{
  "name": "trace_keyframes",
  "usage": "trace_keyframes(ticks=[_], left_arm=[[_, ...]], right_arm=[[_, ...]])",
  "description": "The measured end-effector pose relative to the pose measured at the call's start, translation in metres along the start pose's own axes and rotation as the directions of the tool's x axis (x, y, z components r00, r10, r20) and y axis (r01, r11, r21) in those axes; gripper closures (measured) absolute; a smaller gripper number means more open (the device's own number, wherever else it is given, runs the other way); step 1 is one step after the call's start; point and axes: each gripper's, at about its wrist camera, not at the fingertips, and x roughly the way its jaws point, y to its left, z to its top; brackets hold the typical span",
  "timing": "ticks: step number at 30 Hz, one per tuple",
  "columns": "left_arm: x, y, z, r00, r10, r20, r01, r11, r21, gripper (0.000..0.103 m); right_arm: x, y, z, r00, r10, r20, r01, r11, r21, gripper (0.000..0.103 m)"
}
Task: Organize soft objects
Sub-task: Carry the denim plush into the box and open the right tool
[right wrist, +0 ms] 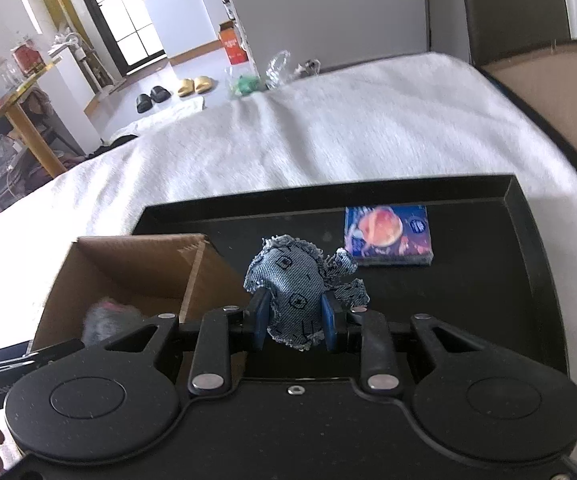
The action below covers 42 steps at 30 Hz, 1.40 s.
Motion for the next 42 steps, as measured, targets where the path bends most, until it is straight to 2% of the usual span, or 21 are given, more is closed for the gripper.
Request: trace_keyframes(ticks=[8, 19, 22, 25, 28, 34, 36, 42], left_arm=[[-0.010, 0.013, 0.000, 0.999, -0.037, 0.023, 0.038, 0.999, -0.024, 0.027], [-0.013, 0.027, -0.005, 0.995, -0.094, 0.015, 0.095, 0.995, -0.043, 0.033], [-0.014, 0.032, -0.007, 0.993, -0.114, 0.008, 0.114, 0.992, -0.048, 0.038], [-0.014, 0.036, -0.009, 0.990, -0.139, 0.000, 0.138, 0.988, -0.064, 0.048], [-0.014, 0.038, -0.011, 0.990, -0.138, -0.009, 0.138, 0.988, -0.068, 0.059], [-0.015, 0.043, -0.014, 0.988, -0.152, -0.011, 0.151, 0.986, -0.073, 0.090], [-0.016, 0.045, -0.016, 0.990, -0.138, -0.004, 0.138, 0.988, -0.069, 0.092], [-0.018, 0.050, -0.018, 0.988, -0.157, 0.005, 0.156, 0.985, -0.067, 0.091]], right_arm=[[-0.017, 0.023, 0.006, 0.999, -0.001, 0.032, 0.002, 1.000, -0.026, 0.076], [-0.037, 0.058, 0.000, 0.999, 0.006, 0.038, -0.004, 0.998, -0.060, 0.076], [-0.041, 0.067, -0.003, 0.999, 0.005, 0.036, -0.002, 0.998, -0.068, 0.076], [-0.046, 0.075, -0.007, 1.000, 0.005, 0.028, -0.003, 0.997, -0.076, 0.076], [-0.050, 0.082, -0.012, 1.000, 0.012, 0.009, -0.011, 0.997, -0.076, 0.076], [-0.059, 0.097, -0.026, 1.000, 0.020, -0.019, -0.021, 0.997, -0.077, 0.075], [-0.061, 0.101, -0.030, 0.999, 0.020, -0.031, -0.022, 0.997, -0.079, 0.073], [-0.067, 0.103, -0.040, 0.998, 0.025, -0.056, -0.028, 0.998, -0.056, 0.067]])
